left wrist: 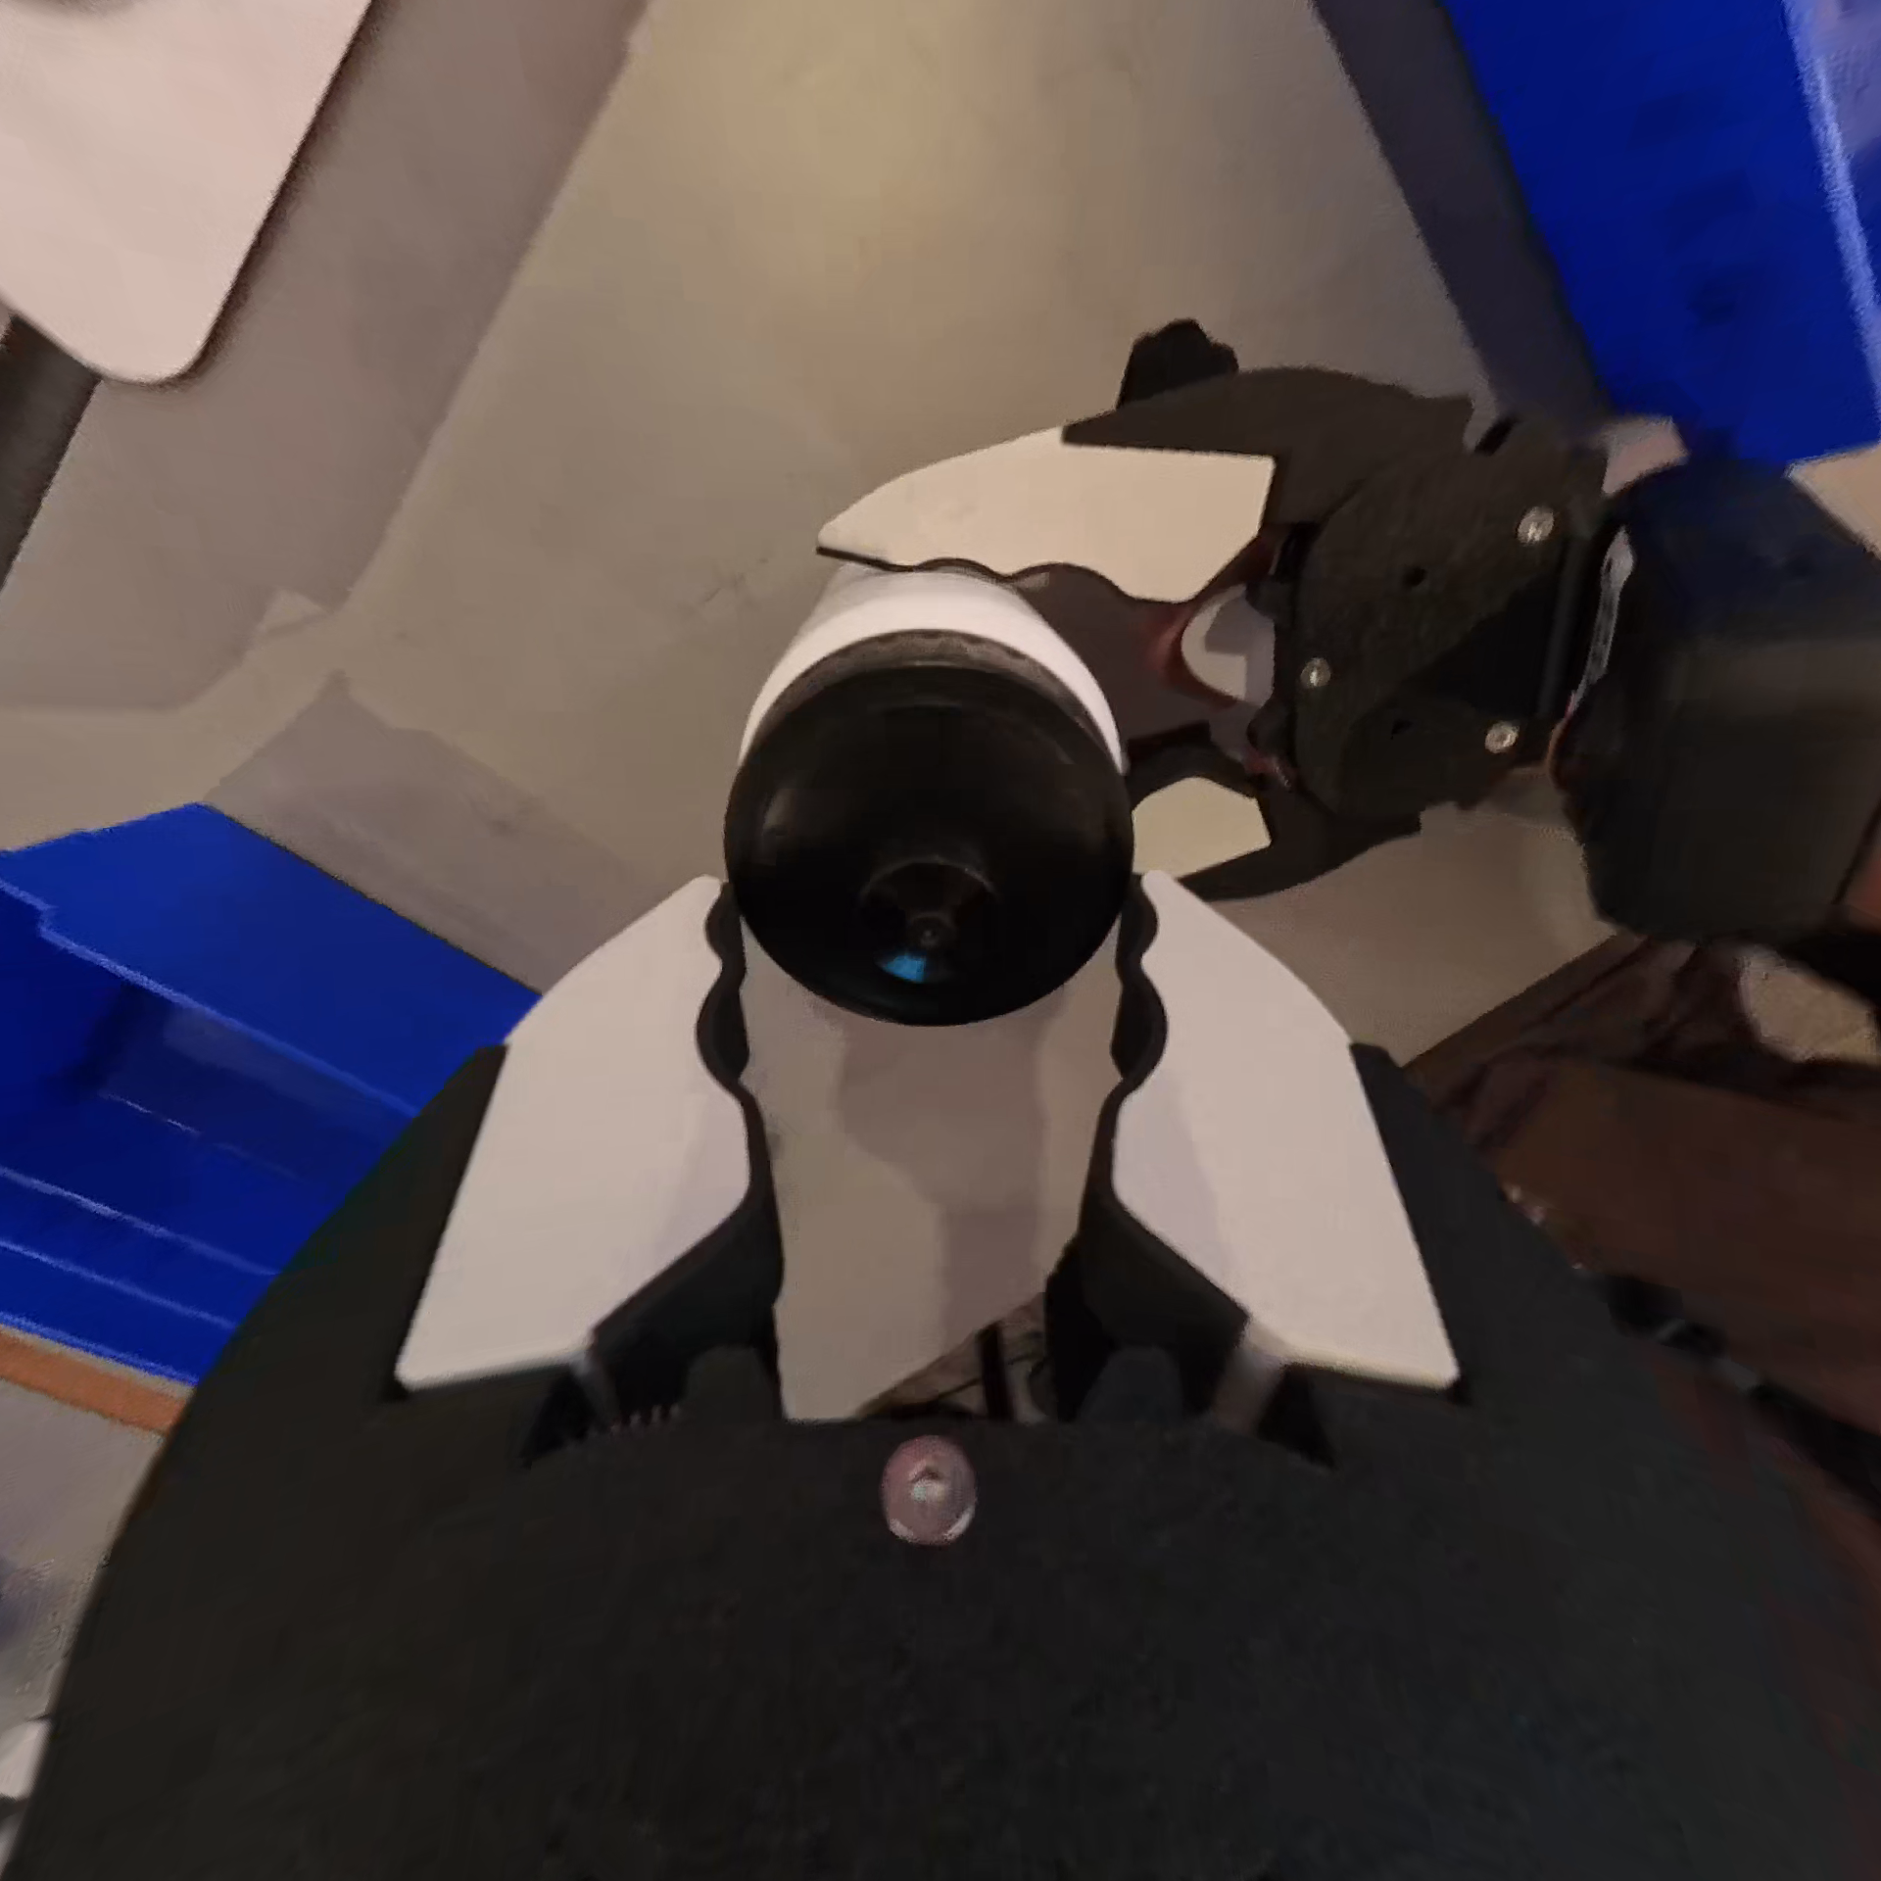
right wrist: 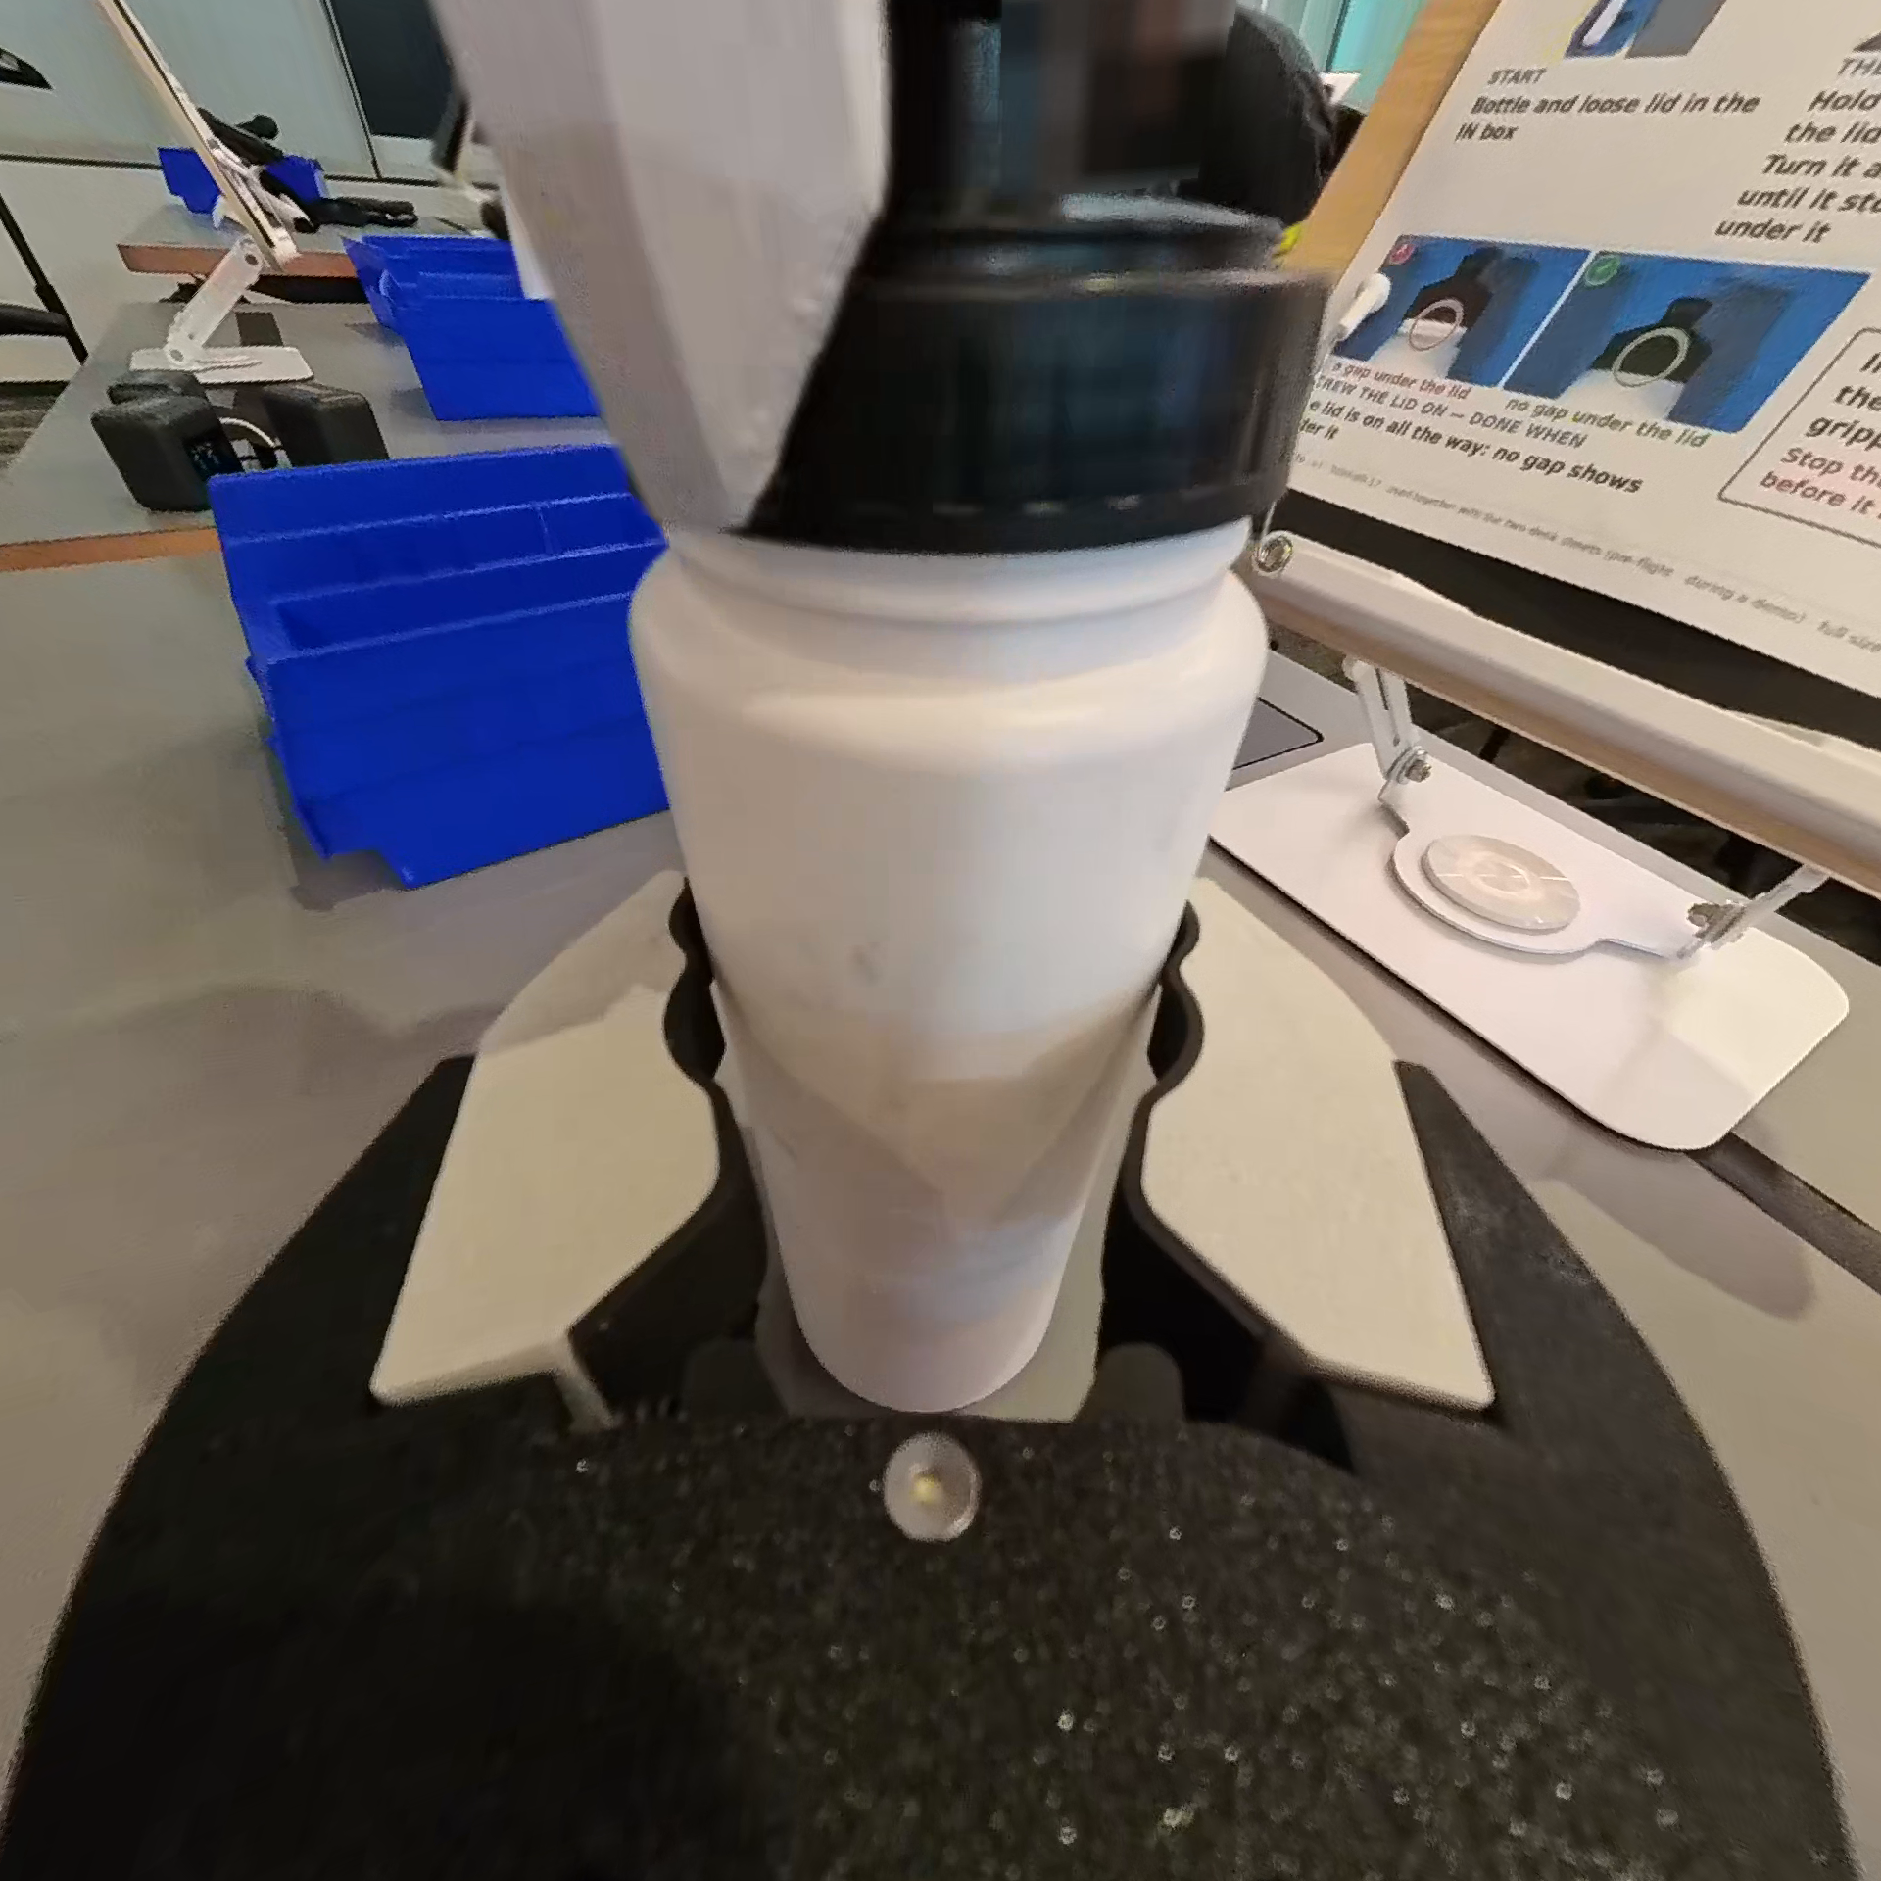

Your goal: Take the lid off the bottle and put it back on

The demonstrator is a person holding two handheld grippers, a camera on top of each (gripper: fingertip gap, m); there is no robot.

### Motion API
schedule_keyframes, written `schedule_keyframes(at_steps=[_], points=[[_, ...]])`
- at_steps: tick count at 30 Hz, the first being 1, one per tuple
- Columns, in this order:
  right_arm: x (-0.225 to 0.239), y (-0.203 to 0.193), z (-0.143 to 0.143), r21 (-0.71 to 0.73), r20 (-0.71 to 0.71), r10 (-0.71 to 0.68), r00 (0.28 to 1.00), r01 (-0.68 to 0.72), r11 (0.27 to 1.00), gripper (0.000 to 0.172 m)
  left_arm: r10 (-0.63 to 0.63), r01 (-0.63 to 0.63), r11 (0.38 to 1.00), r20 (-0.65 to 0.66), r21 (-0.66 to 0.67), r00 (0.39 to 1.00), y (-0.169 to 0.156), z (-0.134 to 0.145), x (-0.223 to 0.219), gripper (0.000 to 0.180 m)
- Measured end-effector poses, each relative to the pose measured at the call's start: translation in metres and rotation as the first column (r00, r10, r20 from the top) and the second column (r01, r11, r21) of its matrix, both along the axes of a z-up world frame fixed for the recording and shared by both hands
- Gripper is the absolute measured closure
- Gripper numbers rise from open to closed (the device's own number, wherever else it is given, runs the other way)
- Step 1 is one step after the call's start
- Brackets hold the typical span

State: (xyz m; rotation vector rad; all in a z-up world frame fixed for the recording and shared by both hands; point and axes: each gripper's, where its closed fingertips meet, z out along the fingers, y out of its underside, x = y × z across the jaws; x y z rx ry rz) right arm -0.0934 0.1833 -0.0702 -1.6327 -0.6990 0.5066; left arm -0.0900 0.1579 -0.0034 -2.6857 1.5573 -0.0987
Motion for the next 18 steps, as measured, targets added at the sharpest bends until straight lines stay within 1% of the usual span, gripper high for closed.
schedule_keyframes(at_steps=[2, 4, 7, 11, 14, 18], points=[[-0.001, -0.001, 0.0, 0.004, 0.004, 0.005, 1.0, -0.005, 1.0, 0.088, -0.071, 0.07, 0.997, -0.023, -0.025, 0.997, -0.001, 0.0, -0.003, 0.11], [-0.003, -0.001, 0.0, 0.006, 0.011, 0.005, 1.0, -0.005, 1.0, 0.088, -0.168, 0.166, 0.985, -0.059, -0.036, 0.984, 0.0, 0.0, -0.007, 0.11], [-0.004, -0.001, 0.001, 0.011, 0.02, 0.002, 1.0, -0.002, 1.0, 0.088, -0.289, 0.283, 0.957, -0.118, -0.063, 0.95, 0.001, 0.001, -0.011, 0.11], [-0.003, 0.001, 0.0, 0.002, 0.01, -0.006, 1.0, 0.006, 1.0, 0.088, -0.417, 0.405, 0.909, -0.182, -0.098, 0.891, 0.006, 0.002, -0.01, 0.11], [-0.001, 0.001, 0.0, -0.006, 0.005, -0.01, 1.0, 0.01, 1.0, 0.088, -0.526, 0.511, 0.85, -0.228, -0.125, 0.819, 0.008, 0.002, -0.009, 0.11], [-0.001, 0.001, 0.0, -0.009, 0.009, -0.017, 1.0, 0.017, 1.0, 0.088, -0.691, 0.678, 0.718, -0.278, -0.159, 0.667, 0.012, 0.003, -0.009, 0.11]])
